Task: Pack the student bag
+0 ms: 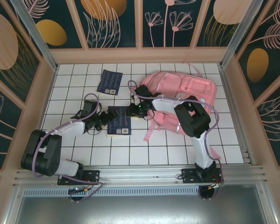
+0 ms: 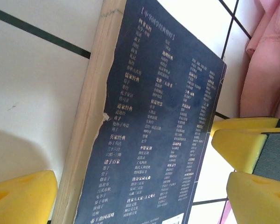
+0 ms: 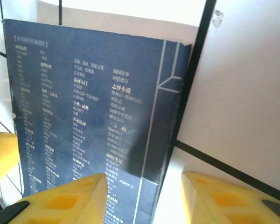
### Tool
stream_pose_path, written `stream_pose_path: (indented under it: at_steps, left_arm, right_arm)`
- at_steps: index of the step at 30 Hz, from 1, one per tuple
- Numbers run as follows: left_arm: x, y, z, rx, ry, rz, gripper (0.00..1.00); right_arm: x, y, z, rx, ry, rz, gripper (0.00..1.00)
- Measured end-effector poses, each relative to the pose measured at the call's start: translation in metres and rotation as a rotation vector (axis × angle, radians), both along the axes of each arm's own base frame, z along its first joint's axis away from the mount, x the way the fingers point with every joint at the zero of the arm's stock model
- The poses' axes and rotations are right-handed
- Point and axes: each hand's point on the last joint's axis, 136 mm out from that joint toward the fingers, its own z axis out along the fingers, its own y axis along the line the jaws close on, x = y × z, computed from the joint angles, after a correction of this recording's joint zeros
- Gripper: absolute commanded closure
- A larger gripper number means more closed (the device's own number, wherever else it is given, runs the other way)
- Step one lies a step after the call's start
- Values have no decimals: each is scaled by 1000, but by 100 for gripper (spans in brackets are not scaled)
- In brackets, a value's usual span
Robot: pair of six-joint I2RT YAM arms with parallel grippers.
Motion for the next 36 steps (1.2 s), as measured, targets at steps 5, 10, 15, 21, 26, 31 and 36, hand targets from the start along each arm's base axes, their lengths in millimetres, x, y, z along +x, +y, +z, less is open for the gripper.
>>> stream_pose_path:
  at_steps: [5,10,15,21,26,31,36]
  left_arm:
    - [-4,-5,-10,-20,18,-5,9]
    - [-4,-5,-10,-27,15,4,11]
    - [-3,-6,-10,-35,12,9,13]
    - [-3,-7,-11,-40,5,10,14]
    - [-2,-8,-10,-46,4,13,14]
    - [-5,-18,-7,-78,3,-21,10]
    - [-8,-18,0,-81,-5,-22,4]
  right_arm:
    - [-3,2,-1,2,3,8,54]
    - [-6,9,0,32,30,11,54]
    - [-13,22,8,120,94,15,55]
    - [-25,35,19,265,183,27,62]
    - [-28,33,17,282,219,18,72]
    - [-28,33,16,283,214,19,100]
    - [-28,28,15,277,204,4,100]
